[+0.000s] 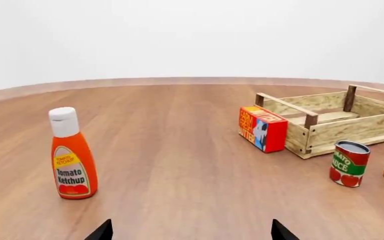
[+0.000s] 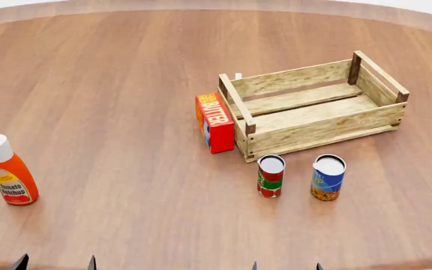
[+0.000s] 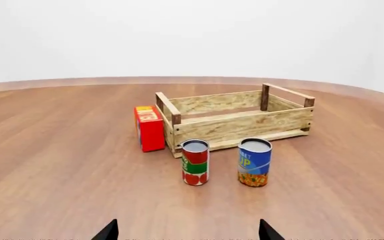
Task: Pick up the tomato sauce, and put it in the wooden tray.
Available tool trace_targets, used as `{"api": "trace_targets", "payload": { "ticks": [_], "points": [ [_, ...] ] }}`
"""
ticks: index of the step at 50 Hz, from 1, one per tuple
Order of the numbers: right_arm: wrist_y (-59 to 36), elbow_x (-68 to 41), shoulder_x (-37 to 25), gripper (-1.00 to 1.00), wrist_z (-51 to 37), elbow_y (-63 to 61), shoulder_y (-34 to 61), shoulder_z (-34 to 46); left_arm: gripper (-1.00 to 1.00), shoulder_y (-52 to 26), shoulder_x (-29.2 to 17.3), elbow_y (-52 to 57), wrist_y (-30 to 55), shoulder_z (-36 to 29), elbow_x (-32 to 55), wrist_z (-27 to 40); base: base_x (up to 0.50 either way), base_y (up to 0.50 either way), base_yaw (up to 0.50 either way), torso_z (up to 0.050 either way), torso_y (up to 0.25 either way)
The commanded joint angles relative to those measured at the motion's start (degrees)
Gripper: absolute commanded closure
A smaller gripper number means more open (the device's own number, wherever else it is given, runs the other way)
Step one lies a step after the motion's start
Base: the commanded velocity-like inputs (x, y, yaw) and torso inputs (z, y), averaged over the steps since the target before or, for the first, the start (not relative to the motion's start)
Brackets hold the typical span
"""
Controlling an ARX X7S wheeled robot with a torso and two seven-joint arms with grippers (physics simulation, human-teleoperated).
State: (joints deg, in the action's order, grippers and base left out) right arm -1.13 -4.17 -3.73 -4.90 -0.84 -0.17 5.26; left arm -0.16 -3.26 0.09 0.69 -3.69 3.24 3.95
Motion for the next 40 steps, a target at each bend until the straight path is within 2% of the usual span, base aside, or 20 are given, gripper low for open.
{"api": "trace_targets", "payload": {
  "ticks": [1, 2, 21, 40],
  "points": [
    [-0.38, -0.44, -0.72, -1.0, -1.31, 0.04, 0.2, 1.06, -1.0, -0.31, -0.86, 0.15, 1.47, -1.06, 0.51, 1.44, 0.0, 0.0, 0.0, 0.0, 0.0],
    [-0.62, 3.74, 3.17, -1.0, 3.18, 0.05, -0.09, -3.38, -1.0, -0.98, 2.3, -0.23, 3.85, 2.44, -3.46, -1.58, 0.0, 0.0, 0.0, 0.0, 0.0],
    [-1.96, -0.66, 0.45, -1.0, 0.52, -0.17, 0.39, -0.57, -1.0, -1.08, -0.1, -0.4, 3.96, -0.86, -1.3, 1.54, 0.0, 0.0, 0.0, 0.0, 0.0],
    [-2.3, -1.19, -0.93, -1.0, -1.55, -0.58, 0.29, 1.28, -1.0, -1.69, -1.4, -2.2, 2.62, -2.28, 0.34, 2.94, 0.47, 0.0, 0.0, 0.0, 0.0]
  ]
}}
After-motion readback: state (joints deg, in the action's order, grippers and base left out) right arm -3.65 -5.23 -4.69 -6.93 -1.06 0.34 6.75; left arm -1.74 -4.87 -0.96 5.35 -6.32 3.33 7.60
